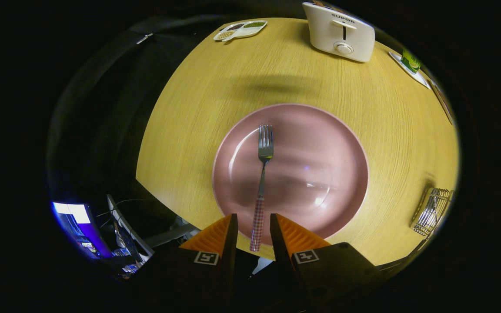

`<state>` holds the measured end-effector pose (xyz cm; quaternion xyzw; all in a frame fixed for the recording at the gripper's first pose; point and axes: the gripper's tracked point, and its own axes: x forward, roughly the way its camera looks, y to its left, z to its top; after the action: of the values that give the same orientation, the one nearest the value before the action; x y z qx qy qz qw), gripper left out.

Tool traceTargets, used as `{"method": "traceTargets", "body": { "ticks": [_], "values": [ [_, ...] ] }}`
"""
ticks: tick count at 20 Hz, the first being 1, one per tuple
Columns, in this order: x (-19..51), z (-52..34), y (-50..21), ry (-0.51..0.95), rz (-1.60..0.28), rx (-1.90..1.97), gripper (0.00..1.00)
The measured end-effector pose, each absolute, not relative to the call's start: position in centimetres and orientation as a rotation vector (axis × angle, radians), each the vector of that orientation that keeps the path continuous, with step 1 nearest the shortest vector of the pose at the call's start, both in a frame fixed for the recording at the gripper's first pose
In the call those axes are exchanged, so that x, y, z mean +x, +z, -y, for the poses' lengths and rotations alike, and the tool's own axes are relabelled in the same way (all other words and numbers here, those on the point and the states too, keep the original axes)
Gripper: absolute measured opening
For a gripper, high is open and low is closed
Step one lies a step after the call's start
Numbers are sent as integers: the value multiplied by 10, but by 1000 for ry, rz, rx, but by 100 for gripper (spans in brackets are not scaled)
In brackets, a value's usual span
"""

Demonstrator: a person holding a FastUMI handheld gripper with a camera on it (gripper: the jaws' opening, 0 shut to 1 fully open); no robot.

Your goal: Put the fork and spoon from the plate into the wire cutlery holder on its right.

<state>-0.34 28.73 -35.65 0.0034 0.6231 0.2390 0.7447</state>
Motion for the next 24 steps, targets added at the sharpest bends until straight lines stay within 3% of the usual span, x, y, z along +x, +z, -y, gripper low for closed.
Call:
{"method": "traceTargets", "body": {
  "ticks": [4,7,9,11,17,24],
  "values": [
    [-9,-292,-375,511,-1403,-17,47],
    [-13,-289,-385,491,-1419,-47,30],
    [-10,-287,-383,486,-1416,-54,13],
    [-8,-286,-378,499,-1406,-32,10],
    [-5,-254,-312,606,-1359,37,10],
    [9,-99,-218,589,-1323,-105,10]
  ]
}}
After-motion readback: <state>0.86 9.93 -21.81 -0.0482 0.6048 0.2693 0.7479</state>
